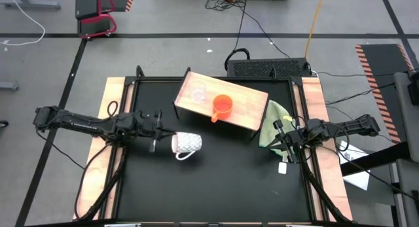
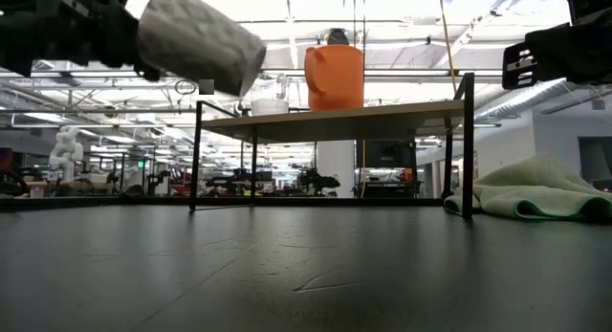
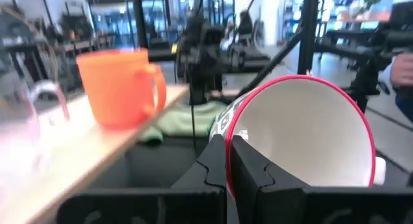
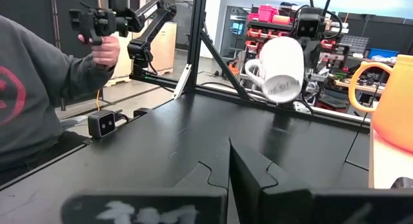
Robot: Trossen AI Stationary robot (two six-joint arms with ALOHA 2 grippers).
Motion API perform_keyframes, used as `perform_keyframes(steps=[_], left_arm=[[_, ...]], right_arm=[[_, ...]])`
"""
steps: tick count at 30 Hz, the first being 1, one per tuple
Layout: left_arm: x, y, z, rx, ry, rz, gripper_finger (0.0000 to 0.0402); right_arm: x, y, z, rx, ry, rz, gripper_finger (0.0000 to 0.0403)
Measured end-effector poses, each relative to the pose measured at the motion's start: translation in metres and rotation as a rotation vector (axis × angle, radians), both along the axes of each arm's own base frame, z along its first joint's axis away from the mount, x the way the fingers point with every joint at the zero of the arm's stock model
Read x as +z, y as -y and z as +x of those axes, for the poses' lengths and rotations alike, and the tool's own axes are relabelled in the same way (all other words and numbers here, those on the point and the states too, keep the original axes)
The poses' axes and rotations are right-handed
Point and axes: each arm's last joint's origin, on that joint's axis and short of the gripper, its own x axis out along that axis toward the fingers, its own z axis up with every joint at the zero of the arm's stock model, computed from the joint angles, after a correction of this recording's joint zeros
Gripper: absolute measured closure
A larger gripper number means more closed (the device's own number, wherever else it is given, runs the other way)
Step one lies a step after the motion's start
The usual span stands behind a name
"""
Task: Stack small to large cups/mugs on shelf
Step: Put the gray patterned mug on the shelf
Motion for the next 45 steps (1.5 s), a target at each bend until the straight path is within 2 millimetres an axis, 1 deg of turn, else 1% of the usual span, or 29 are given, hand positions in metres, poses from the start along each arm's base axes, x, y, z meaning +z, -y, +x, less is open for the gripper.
perform_keyframes(steps=[3, 6, 9, 13, 16, 23, 30, 38, 41, 45], left_arm=[[0.009, 0.0, 0.002, -0.009, 0.032, 0.016, 0.0398], [0.024, 0.001, 0.007, -0.023, 0.059, 0.046, 0.0398], [0.036, 0.002, 0.015, -0.045, 0.028, 0.108, 0.0398], [0.051, 0.0, 0.034, -0.016, -0.042, 0.151, 0.0398], [0.065, -0.004, 0.049, 0.007, -0.063, 0.131, 0.0398], [0.092, -0.009, 0.08, -0.049, -0.07, 0.127, 0.0398], [0.123, -0.026, 0.107, -0.085, -0.078, 0.132, 0.0398], [0.149, -0.046, 0.136, -0.089, -0.116, 0.087, 0.0398], [0.159, -0.053, 0.144, -0.084, -0.143, 0.094, 0.0398], [0.176, -0.068, 0.153, -0.057, -0.163, 0.121, 0.0398]], right_arm=[[0.0, 0.0, 0.0, 0.0, 0.0, -0.001, 0.0403], [0.0, 0.0, 0.0, 0.0, 0.0, -0.001, 0.0403], [0.0, 0.0, 0.0, 0.0, 0.001, -0.001, 0.0403], [0.0, 0.0, 0.0, 0.0, 0.0, -0.001, 0.0403], [0.0, 0.0, 0.0, 0.0, 0.001, -0.001, 0.0403], [0.0, 0.0, 0.0, 0.0, 0.0, 0.001, 0.0403], [0.0, 0.0, 0.0, -0.001, 0.0, 0.001, 0.0403], [0.0, 0.0, 0.0, -0.001, 0.001, -0.002, 0.0403], [0.0, 0.0, 0.0, -0.001, 0.002, -0.005, 0.0403], [0.0, 0.0, 0.0, 0.0, 0.002, -0.005, 0.0403]])
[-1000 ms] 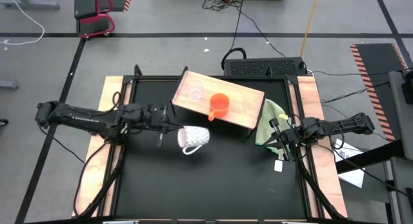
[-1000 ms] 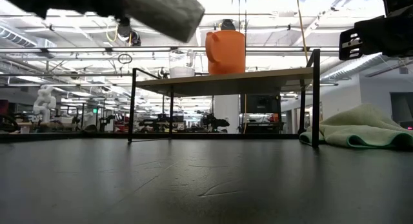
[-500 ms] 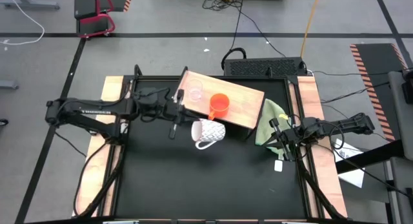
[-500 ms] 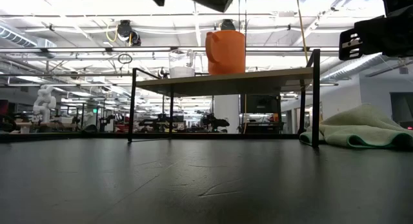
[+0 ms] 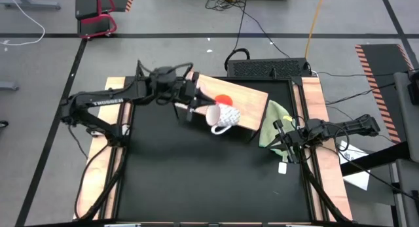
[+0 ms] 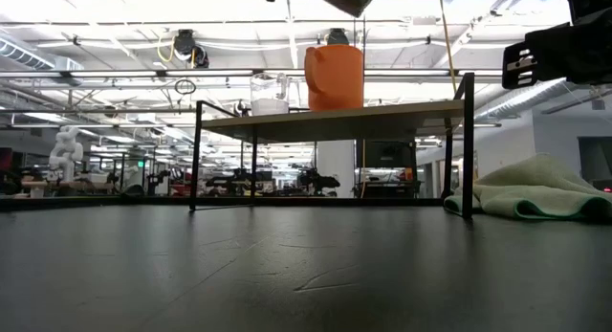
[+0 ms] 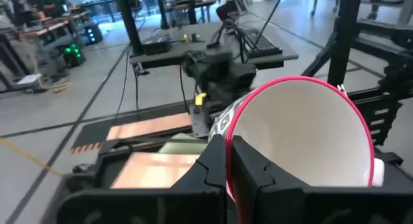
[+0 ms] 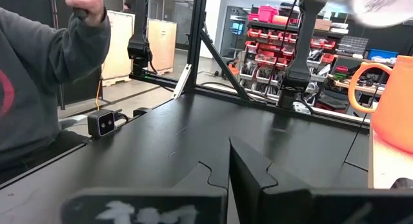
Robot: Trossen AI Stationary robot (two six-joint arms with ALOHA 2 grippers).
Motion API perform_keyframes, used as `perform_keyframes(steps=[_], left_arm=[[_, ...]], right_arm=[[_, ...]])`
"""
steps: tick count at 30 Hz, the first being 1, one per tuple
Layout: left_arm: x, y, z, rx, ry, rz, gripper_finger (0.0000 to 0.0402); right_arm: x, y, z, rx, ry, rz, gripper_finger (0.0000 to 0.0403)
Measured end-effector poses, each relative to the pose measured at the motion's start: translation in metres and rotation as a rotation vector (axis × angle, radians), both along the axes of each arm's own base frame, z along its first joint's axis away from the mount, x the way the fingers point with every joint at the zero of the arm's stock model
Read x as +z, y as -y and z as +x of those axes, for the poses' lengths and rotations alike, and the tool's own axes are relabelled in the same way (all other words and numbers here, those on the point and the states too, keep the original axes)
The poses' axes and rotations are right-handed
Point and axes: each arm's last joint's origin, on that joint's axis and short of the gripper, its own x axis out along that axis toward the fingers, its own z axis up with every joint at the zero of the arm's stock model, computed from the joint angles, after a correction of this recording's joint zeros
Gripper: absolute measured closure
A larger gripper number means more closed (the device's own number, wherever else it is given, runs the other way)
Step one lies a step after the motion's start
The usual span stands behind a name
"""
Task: Stack small to large cups/mugs on shelf
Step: Put the gray patterned mug on the shelf
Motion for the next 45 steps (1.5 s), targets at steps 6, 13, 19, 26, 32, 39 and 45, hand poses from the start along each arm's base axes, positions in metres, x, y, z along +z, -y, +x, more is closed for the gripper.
perform_keyframes(steps=[6, 13, 19, 26, 32, 39, 45], left_arm=[[0.027, -0.026, 0.012, -0.03, 0.02, -0.002, 0.0398], [0.046, -0.062, 0.03, -0.04, 0.022, -0.051, 0.0398], [0.054, -0.087, 0.047, -0.06, -0.002, -0.086, 0.0398], [0.06, -0.102, 0.067, -0.069, -0.04, -0.109, 0.0398], [0.062, -0.109, 0.081, -0.09, -0.057, -0.11, 0.0398], [0.069, -0.125, 0.091, -0.093, -0.019, -0.119, 0.0398], [0.065, -0.139, 0.095, -0.075, -0.022, -0.16, 0.0398]], right_arm=[[0.0, 0.0, 0.0, 0.0, 0.0, 0.0, 0.0403], [0.0, 0.0, 0.0, 0.0, 0.0, 0.0, 0.0403], [0.0, 0.0, 0.0, 0.0, 0.0, 0.0, 0.0403], [-0.001, 0.0, 0.0, 0.0, -0.008, -0.003, 0.0403], [-0.002, 0.0, 0.0, 0.0, -0.017, -0.007, 0.0403], [-0.003, 0.0, 0.0, 0.0, -0.027, -0.008, 0.0403], [-0.003, 0.0, 0.0, -0.001, -0.026, -0.022, 0.0403]])
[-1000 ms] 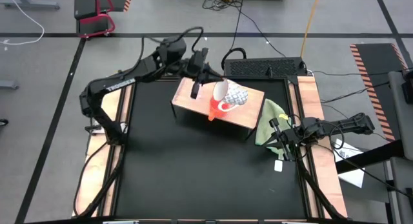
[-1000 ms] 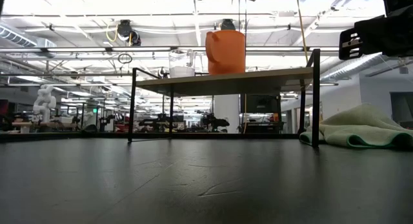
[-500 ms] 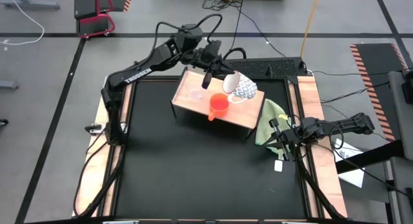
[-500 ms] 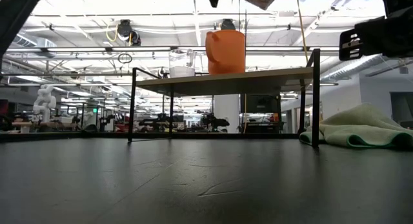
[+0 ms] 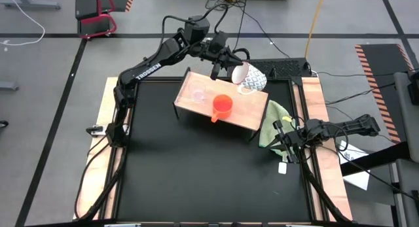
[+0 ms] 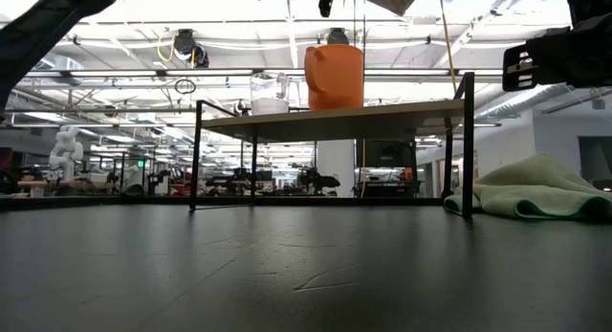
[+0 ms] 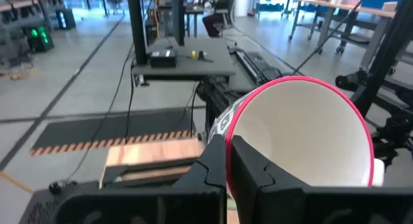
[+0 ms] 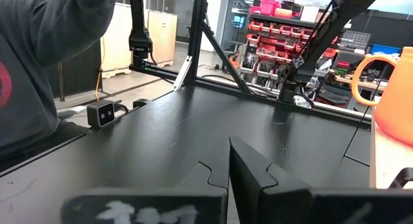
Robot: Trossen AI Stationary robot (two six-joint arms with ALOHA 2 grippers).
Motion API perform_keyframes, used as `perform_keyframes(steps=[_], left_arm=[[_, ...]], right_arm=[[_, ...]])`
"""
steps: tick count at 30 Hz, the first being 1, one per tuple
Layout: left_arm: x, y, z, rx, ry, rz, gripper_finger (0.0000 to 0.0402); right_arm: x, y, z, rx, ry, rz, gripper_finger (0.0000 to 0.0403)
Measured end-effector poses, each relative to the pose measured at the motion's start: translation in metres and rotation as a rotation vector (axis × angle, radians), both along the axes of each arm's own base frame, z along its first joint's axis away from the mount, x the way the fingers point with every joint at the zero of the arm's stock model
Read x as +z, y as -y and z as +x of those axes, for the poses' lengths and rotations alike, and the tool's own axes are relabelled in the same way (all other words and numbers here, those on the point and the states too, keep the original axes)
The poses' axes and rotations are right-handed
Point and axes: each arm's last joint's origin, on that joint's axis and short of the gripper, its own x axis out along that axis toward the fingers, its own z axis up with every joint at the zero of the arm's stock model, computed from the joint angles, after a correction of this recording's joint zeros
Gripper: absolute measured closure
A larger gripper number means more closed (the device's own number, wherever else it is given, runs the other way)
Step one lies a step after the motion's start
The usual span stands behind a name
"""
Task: Stack small to large cups/mugs on shelf
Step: Put the gray patterned mug on the shelf
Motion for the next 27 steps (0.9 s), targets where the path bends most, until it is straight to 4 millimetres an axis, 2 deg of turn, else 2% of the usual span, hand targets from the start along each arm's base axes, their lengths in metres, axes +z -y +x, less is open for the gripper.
perform_keyframes(steps=[10, 23, 27], left_arm=[[-0.016, 0.002, -0.004, -0.026, -0.133, 0.024, 0.0398], [-0.024, 0.017, 0.0, -0.043, -0.2, 0.049, 0.0398], [-0.034, 0.034, 0.002, -0.08, -0.308, 0.081, 0.0398]], right_arm=[[0.0, 0.0, 0.0, 0.0, -0.001, -0.002, 0.0403], [0.0, 0.0, 0.0, 0.0, -0.003, -0.002, 0.0403], [0.0, 0.0, 0.0, 0.0, -0.004, -0.002, 0.0403]])
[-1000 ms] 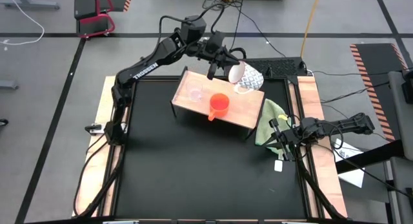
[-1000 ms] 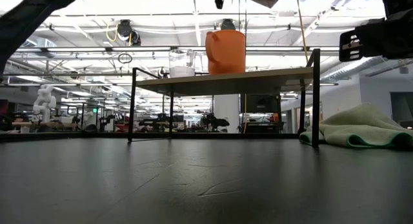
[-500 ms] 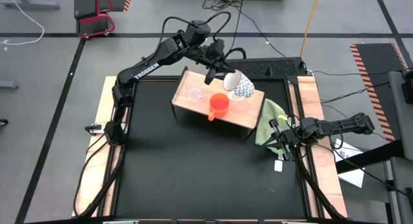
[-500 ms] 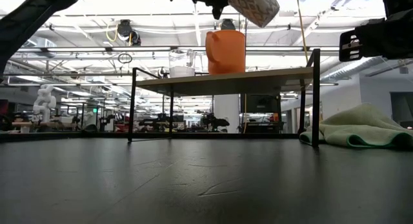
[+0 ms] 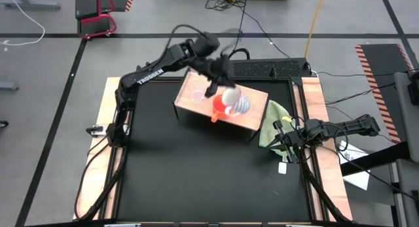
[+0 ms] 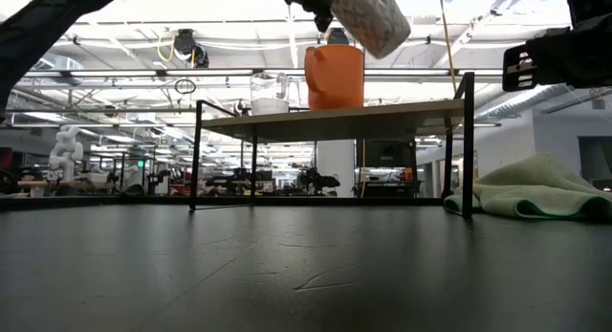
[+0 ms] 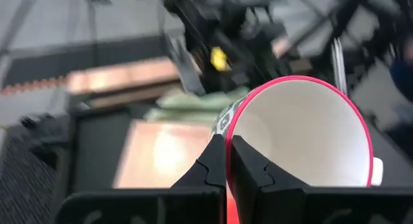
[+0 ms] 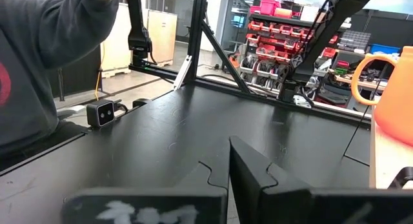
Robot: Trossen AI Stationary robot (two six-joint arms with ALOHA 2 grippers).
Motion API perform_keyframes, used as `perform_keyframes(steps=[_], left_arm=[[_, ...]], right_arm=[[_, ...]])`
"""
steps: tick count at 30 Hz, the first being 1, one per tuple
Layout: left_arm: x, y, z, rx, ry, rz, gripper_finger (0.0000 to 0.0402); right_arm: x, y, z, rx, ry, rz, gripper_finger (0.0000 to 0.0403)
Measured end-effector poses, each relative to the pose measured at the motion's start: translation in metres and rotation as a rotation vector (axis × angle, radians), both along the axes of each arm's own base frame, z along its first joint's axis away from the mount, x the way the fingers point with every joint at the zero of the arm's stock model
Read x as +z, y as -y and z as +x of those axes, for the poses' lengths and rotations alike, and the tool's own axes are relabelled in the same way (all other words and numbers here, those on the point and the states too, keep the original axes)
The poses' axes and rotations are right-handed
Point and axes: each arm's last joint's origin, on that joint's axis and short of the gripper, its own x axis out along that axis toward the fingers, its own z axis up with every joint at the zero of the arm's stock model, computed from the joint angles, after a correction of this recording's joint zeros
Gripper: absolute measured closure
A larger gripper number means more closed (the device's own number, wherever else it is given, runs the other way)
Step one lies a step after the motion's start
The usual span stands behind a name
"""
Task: Stack small to large cups/mugs on shelf
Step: Put the gray patterned mug on the shelf
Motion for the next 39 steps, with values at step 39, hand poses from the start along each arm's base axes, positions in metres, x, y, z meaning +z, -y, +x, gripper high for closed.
perform_keyframes(steps=[39], left_arm=[[-0.017, 0.064, 0.009, -0.122, -0.194, 0.277, 0.0398]], right_arm=[[0.0, 0.0, 0.0, 0.0, -0.004, 0.01, 0.0403]])
